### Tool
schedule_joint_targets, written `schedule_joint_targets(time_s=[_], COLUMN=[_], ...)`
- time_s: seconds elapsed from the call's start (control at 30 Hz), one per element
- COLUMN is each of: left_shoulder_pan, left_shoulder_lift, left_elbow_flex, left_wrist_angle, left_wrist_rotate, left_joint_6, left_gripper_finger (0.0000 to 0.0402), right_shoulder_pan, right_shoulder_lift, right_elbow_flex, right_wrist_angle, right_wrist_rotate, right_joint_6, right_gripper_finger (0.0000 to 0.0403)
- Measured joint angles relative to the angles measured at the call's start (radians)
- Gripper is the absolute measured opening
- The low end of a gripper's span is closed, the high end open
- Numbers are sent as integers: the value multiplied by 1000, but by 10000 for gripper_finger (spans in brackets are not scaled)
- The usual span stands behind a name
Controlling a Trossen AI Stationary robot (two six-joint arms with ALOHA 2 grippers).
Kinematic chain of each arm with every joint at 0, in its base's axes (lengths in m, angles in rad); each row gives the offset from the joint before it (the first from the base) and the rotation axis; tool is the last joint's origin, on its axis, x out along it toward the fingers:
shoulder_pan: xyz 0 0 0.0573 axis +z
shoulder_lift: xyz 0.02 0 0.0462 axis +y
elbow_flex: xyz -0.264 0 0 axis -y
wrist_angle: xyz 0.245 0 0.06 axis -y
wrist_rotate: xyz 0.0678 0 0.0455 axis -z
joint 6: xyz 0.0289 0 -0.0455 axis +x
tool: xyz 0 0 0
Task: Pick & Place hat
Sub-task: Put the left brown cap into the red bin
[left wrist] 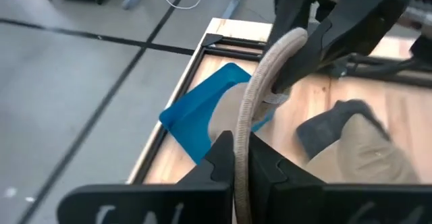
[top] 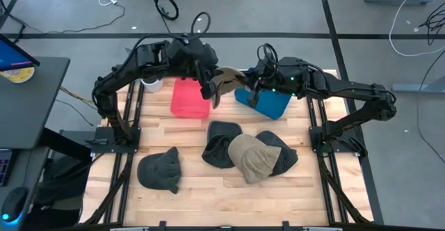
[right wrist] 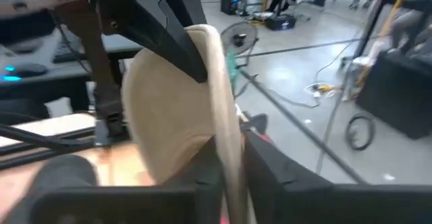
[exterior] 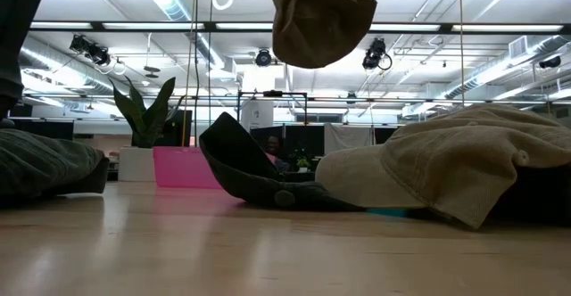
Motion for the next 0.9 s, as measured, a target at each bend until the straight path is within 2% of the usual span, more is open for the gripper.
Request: schedule_joint_targets(time_s=[0.1,0.33,0.47,0.6,0.9], left_shoulder_pan=[-29,-113,-145,-168,-178], left_shoulder_lift=[-2,-2,-2,-4,-58], left_elbow_flex=[0,0,0,-7,-96], left_wrist_angle=[-6,-94,-229,-381,-325], left_wrist_rotate=[-82,-402,-479,-544,-492], left_joint_6=[78,266,272,252,218], left_gripper_finger=[13,13,13,13,12], right_shoulder_pan=[1,2,2,2,1], right_shoulder_lift=[-4,-35,-68,-97,-108], right_elbow_flex=[0,0,0,0,0], right_wrist_angle=[-12,-41,-43,-46,-127], right_wrist_rotate=[-33,-56,-61,-54,-50], right_joint_6=[48,131,131,131,165], right_gripper_finger=[110,236,280,294,269])
